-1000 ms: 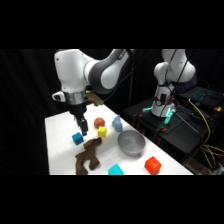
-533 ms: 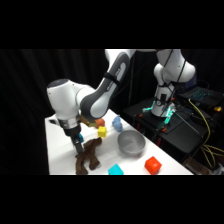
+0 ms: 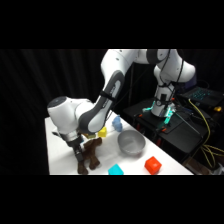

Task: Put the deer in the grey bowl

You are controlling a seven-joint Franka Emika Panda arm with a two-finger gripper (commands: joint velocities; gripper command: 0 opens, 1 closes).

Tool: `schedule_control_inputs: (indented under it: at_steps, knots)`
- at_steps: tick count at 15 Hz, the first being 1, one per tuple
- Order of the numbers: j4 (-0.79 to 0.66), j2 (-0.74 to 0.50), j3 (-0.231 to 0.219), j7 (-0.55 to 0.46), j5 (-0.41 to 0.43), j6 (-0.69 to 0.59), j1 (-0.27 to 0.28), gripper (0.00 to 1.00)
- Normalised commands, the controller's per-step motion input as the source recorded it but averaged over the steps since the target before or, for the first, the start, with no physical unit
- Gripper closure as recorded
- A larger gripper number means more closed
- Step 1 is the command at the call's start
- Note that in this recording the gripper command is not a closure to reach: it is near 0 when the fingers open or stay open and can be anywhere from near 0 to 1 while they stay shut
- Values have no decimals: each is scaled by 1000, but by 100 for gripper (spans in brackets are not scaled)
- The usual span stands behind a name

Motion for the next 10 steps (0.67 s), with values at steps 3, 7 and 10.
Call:
schedule_control_inputs:
  at_steps: [3, 7, 10]
  knots:
    - [-565, -403, 64, 37, 157, -151, -23, 0]
    - [-548, -425, 72, 9, 151, -18, -38, 100]
    - [-338, -331, 53, -18, 108, -32, -33, 100]
